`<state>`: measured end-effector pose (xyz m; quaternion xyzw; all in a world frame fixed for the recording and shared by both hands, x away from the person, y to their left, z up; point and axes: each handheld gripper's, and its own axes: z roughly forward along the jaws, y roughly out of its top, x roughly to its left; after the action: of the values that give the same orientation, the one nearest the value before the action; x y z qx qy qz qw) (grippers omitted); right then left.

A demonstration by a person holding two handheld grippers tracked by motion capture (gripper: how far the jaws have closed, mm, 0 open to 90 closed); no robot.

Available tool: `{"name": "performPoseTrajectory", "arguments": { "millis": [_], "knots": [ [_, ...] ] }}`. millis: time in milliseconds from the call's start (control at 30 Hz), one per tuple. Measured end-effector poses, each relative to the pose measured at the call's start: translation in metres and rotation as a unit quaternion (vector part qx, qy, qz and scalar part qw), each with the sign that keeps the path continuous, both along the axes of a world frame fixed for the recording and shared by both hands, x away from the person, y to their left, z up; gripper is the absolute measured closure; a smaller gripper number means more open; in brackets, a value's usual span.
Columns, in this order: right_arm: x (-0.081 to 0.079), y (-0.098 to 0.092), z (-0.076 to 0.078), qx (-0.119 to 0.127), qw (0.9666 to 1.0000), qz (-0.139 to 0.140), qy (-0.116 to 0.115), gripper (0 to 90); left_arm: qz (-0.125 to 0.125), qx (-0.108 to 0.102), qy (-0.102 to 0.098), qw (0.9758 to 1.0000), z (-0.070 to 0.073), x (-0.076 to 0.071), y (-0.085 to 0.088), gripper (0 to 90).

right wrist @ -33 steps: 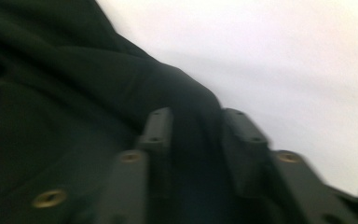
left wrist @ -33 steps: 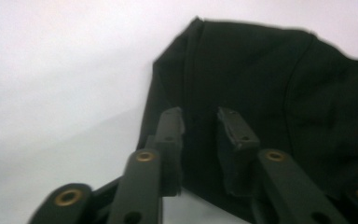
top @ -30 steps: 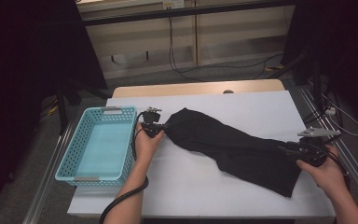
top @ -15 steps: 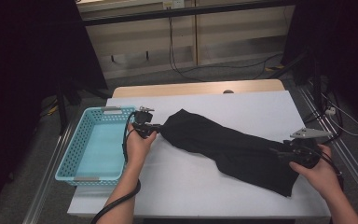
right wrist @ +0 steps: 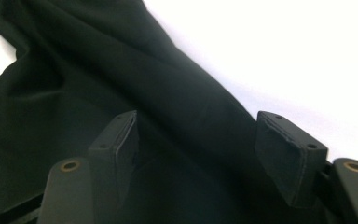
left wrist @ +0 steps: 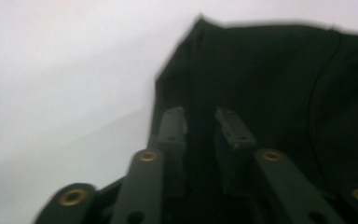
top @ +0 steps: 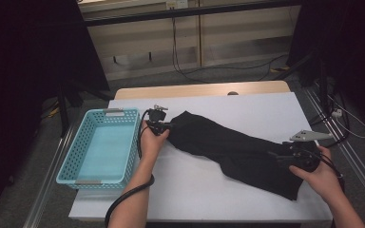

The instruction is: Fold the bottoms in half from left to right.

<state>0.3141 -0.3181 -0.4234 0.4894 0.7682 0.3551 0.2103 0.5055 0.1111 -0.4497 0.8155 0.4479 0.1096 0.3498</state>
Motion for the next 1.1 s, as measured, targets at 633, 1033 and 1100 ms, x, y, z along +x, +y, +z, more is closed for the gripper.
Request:
{"name": "performPoseTrajectory", "arguments": {
  "millis": [633, 1033, 1100],
  "knots": [
    [-0.001, 0.008, -0.003, -0.009, 0.9998, 0.017, 0.006, 30.9, 0.008, 0.001, -0.004, 1.0000, 0.020, 0.009, 0.005, 89.7],
    [-0.001, 0.008, -0.003, -0.009, 0.9998, 0.019, 0.005, 30.4, 0.009, 0.010, -0.037, 0.9992, 0.021, 0.015, 0.001, 89.0],
    [-0.001, 0.008, -0.003, -0.008, 0.9998, 0.018, 0.005, 30.4, 0.010, 0.018, -0.038, 0.9990, 0.021, 0.014, 0.003, 89.2]
  ]
}}
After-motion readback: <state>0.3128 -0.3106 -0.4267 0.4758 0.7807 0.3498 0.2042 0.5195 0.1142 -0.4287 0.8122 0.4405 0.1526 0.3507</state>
